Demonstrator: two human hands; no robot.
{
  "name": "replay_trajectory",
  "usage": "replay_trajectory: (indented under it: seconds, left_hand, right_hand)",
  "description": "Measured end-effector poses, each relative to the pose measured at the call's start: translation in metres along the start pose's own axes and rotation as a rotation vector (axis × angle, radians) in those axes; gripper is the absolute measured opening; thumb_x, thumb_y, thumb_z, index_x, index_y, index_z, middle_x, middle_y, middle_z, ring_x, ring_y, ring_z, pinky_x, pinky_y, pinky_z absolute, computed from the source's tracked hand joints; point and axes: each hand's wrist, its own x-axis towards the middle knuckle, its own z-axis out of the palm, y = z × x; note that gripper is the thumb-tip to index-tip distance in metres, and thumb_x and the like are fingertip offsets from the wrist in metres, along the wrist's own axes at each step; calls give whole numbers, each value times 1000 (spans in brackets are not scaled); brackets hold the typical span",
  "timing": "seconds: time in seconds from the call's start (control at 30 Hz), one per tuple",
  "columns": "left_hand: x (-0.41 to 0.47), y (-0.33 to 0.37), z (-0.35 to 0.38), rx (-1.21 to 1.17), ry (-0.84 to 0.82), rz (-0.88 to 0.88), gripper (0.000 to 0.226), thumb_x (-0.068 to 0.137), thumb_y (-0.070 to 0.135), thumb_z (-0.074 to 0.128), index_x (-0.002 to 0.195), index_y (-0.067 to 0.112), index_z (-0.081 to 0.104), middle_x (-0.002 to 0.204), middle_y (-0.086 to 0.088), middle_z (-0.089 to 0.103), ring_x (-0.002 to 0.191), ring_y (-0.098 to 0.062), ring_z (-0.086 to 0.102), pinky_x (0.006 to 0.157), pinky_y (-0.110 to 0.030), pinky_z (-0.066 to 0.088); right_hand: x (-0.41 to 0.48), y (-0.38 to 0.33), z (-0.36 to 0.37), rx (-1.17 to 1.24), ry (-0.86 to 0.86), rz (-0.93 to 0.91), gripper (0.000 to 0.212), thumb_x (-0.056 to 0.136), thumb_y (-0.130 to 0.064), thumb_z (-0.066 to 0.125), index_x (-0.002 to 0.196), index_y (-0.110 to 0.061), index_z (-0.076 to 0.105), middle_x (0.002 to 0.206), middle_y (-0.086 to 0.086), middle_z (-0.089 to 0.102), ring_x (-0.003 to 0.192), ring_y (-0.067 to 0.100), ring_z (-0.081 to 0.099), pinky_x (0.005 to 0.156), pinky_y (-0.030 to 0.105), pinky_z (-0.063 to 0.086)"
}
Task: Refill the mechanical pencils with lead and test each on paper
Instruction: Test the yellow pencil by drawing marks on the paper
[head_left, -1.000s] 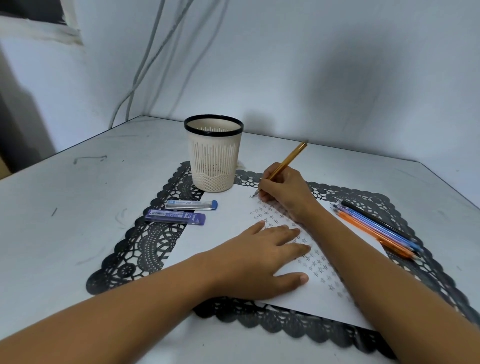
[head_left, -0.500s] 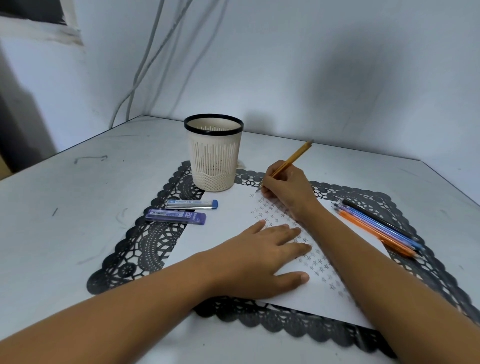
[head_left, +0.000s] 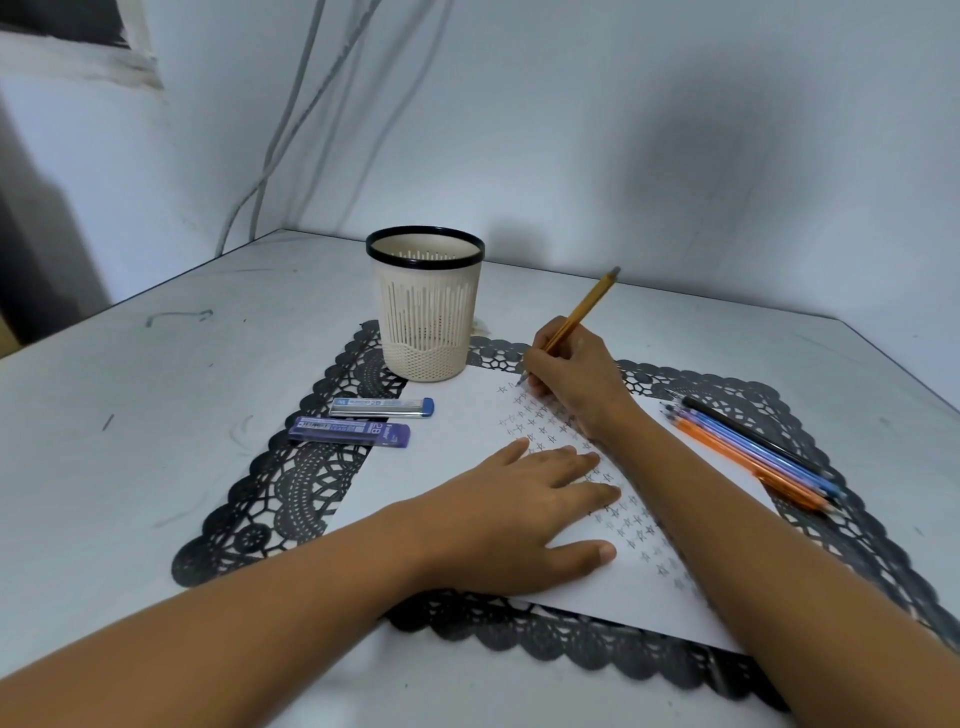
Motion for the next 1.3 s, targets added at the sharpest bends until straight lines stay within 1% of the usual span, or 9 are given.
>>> replay_trajectory:
  seconds: [0.13,0.33,0.43,0.6,0.77,0.9,1.0,1.1,1.3]
  left_hand:
    - [0,1,1,-1,9,0,56,94,51,28,144,30,18,156,3,8,142,-8,4,115,-33,-5]
    - [1,-1,1,2,12,-1,55,94,52,28,144,31,18,156,3,8,141,-8,5,116,-33,-4]
    - [1,-1,1,2,12,1,55,94,52,28,144,31,18,156,3,8,141,-8,5,116,-33,-4]
    - [1,-2,1,0,9,0,56,94,52,28,144,31,18,156,3,8,141,-8,5,116,-34,-4]
    - [0,-2,1,-14,30,-4,55,94,52,30,143,31,21,155,4,12,141,-9,9,116,-34,-1]
    - [-1,-1,1,-32,51,-2,53,94,51,32,142,31,25,154,3,16,140,-10,13,115,-33,1]
    - [-3,-1,0,-44,67,-2,53,93,52,33,142,32,26,154,5,16,140,-10,14,113,-30,0]
    - [-3,-2,0,-50,65,-7,53,93,53,33,142,33,24,155,7,14,140,-8,11,111,-26,-2]
    - [-2,-3,0,-54,75,5,53,93,54,32,142,36,23,154,9,13,139,-5,10,110,-24,-2]
  right_hand:
    - [-1,0,-1,65,-43,22,9,82,-3,57,77,-10,54,70,14,60,64,22,57,70,36,55]
    - [0,0,1,11,30,9,5,82,-7,57,81,-9,53,66,12,58,58,19,54,64,35,53]
    - [0,-1,-1,-1,-2,7,6,82,-8,57,79,-10,53,65,10,59,60,20,56,68,38,55]
    - [-1,-1,-1,12,-14,4,8,82,-8,57,77,-12,53,65,9,60,61,20,56,67,36,55]
    - [0,-2,-3,187,-7,60,8,88,-6,53,80,-9,53,69,11,58,63,20,55,63,32,50]
    - [1,-13,-10,443,29,137,28,96,-29,44,77,-11,55,74,8,58,66,18,57,61,30,46]
    - [1,-35,-23,419,94,151,44,97,-41,37,71,-14,61,77,3,62,76,17,57,71,33,44]
    - [0,-62,-36,321,137,99,41,97,-33,39,73,-13,66,76,0,62,77,14,58,80,33,46]
    - [-9,-99,-41,599,60,69,19,92,-8,47,91,0,64,59,3,53,55,13,51,58,25,48]
